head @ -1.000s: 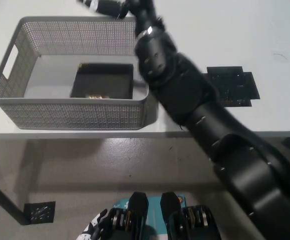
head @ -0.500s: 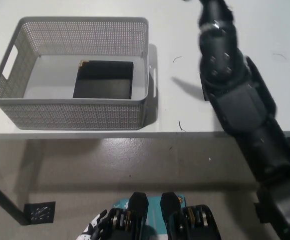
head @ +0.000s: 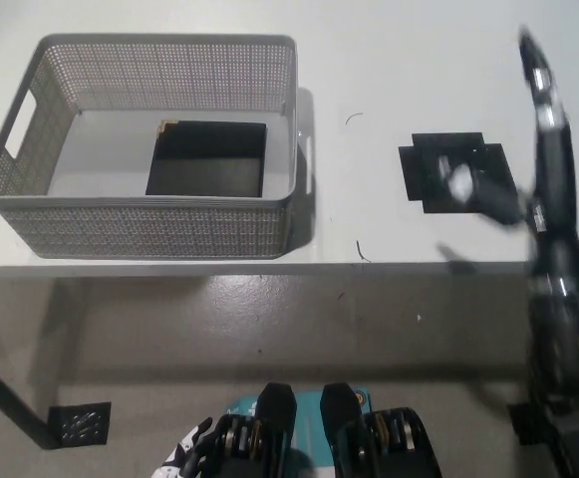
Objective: A notebook is kept standing on the table on the right hand side and a container is kept on the left hand side and the robot uses its right hand to grab the notebook and places it in the container
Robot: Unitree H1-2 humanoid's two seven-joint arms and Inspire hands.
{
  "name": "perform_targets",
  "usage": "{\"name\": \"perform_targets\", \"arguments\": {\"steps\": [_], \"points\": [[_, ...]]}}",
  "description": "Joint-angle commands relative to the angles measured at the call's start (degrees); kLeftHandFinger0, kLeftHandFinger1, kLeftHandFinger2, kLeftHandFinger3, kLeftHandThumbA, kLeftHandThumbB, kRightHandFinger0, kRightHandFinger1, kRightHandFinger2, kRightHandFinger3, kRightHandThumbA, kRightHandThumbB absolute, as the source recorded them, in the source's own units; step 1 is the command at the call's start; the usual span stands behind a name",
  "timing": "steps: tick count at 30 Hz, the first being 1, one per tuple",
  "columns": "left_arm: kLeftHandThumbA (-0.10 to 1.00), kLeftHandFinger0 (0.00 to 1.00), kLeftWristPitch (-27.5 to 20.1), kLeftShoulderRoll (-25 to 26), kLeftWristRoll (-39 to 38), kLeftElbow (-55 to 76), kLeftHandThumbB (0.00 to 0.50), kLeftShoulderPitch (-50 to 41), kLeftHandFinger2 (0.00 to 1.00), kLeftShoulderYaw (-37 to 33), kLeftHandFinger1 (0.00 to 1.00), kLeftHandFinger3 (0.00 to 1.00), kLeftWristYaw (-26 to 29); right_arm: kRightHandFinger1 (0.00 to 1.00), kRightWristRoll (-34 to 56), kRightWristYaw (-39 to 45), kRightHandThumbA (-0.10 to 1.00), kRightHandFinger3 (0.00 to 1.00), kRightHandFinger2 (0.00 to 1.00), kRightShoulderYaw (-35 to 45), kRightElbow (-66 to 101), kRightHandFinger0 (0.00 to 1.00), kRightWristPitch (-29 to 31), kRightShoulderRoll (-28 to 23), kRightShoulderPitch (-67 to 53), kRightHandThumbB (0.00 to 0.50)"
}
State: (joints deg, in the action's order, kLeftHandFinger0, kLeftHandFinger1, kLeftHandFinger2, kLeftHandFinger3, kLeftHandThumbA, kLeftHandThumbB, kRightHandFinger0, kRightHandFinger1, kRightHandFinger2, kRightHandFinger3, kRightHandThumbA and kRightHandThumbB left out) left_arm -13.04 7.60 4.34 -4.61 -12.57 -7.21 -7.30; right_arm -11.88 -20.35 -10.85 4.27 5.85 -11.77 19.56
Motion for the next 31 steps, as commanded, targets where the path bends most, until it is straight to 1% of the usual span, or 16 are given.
{"name": "perform_targets", "arguments": {"steps": [1,3,4,5,6,8,9,11,12,14,16,18,20,26,28,31], "points": [[1.00,1.00,-2.7,0.0,-6.9,2.0,0.198,0.6,1.00,1.3,1.00,1.00,-2.4,1.00,4.7,4.2,1.00,1.00,1.00,-3.0,49.3,1.00,11.8,-3.8,-30.0,0.442],[1.00,1.00,-3.3,-0.1,-7.6,1.9,0.196,0.5,1.00,1.6,1.00,1.00,-2.4,1.00,8.0,4.6,1.00,1.00,1.00,-4.1,43.5,1.00,16.3,-5.6,-32.8,0.423],[1.00,1.00,-3.6,-0.2,-7.6,1.9,0.202,0.6,1.00,1.7,1.00,1.00,-2.1,1.00,9.7,4.8,1.00,1.00,1.00,-4.5,41.9,1.00,15.0,-5.4,-34.2,0.474],[1.00,1.00,-4.5,-0.3,-7.8,1.8,0.198,0.9,1.00,1.7,1.00,1.00,-2.2,1.00,11.3,4.6,1.00,1.00,1.00,-4.9,39.3,1.00,15.8,-4.8,-35.9,0.499],[1.00,1.00,-4.8,-0.5,-8.3,1.6,0.203,1.2,1.00,1.9,1.00,1.00,-2.1,1.00,10.0,4.4,1.00,1.00,1.00,-4.7,35.4,1.00,18.9,-4.6,-37.0,0.435],[1.00,1.00,-5.1,-0.6,-8.5,1.4,0.219,2.0,1.00,2.1,1.00,1.00,-2.0,1.00,10.4,5.0,1.00,1.00,1.00,-4.3,28.7,1.00,21.1,-4.5,-38.1,0.386],[1.00,1.00,-5.0,-0.4,-8.5,1.4,0.218,2.3,1.00,2.3,1.00,1.00,-2.0,1.00,11.9,5.4,1.00,1.00,1.00,-4.0,25.1,1.00,21.1,-3.6,-38.5,0.376],[1.00,1.00,-5.4,-0.1,-8.3,1.4,0.207,2.5,1.00,2.6,1.00,1.00,-1.9,1.00,14.4,6.1,1.00,1.00,1.00,-3.7,18.2,1.00,20.8,-1.7,-39.4,0.426],[1.00,1.00,-5.6,0.0,-8.5,1.3,0.207,2.4,1.00,2.7,1.00,1.00,-2.0,1.00,15.8,6.7,1.00,1.00,1.00,-4.0,16.8,1.00,20.5,-1.4,-39.9,0.432],[1.00,1.00,-4.9,0.1,-8.7,1.6,0.240,2.3,1.00,2.8,1.00,1.00,-2.0,1.00,15.5,7.5,1.00,1.00,1.00,-3.2,11.1,1.00,21.1,0.3,-39.9,0.351],[1.00,1.00,-5.1,0.3,-8.6,1.2,0.259,2.4,1.00,3.0,1.00,1.00,-1.8,1.00,16.6,9.3,1.00,1.00,1.00,-2.4,5.4,1.00,21.1,1.7,-39.0,0.349],[1.00,1.00,-4.6,0.4,-9.5,0.9,0.239,2.5,1.00,3.2,1.00,1.00,-2.1,1.00,18.2,11.4,1.00,1.00,1.00,-1.4,0.7,1.00,21.1,3.1,-38.1,0.374],[1.00,1.00,-4.4,0.4,-9.1,0.1,0.253,2.5,1.00,3.5,1.00,1.00,-1.9,1.00,18.3,12.0,1.00,1.00,1.00,-0.8,-3.1,1.00,21.1,3.8,-37.6,0.425],[1.00,1.00,-4.2,0.5,-9.5,-0.4,0.242,2.1,1.00,4.1,1.00,1.00,-2.4,1.00,21.5,18.9,1.00,1.00,1.00,2.6,-10.5,1.00,21.1,5.8,-35.2,0.402],[1.00,1.00,-3.6,0.6,-9.2,-0.4,0.233,2.0,1.00,4.0,1.00,1.00,-2.6,1.00,20.5,18.9,1.00,1.00,1.00,3.5,-10.6,1.00,21.1,5.9,-35.0,0.426],[1.00,1.00,-3.7,0.5,-9.2,-0.2,0.224,1.8,1.00,4.0,1.00,1.00,-2.7,1.00,20.6,19.7,1.00,1.00,1.00,4.5,-11.1,1.00,21.1,6.2,-34.8,0.434]]}}
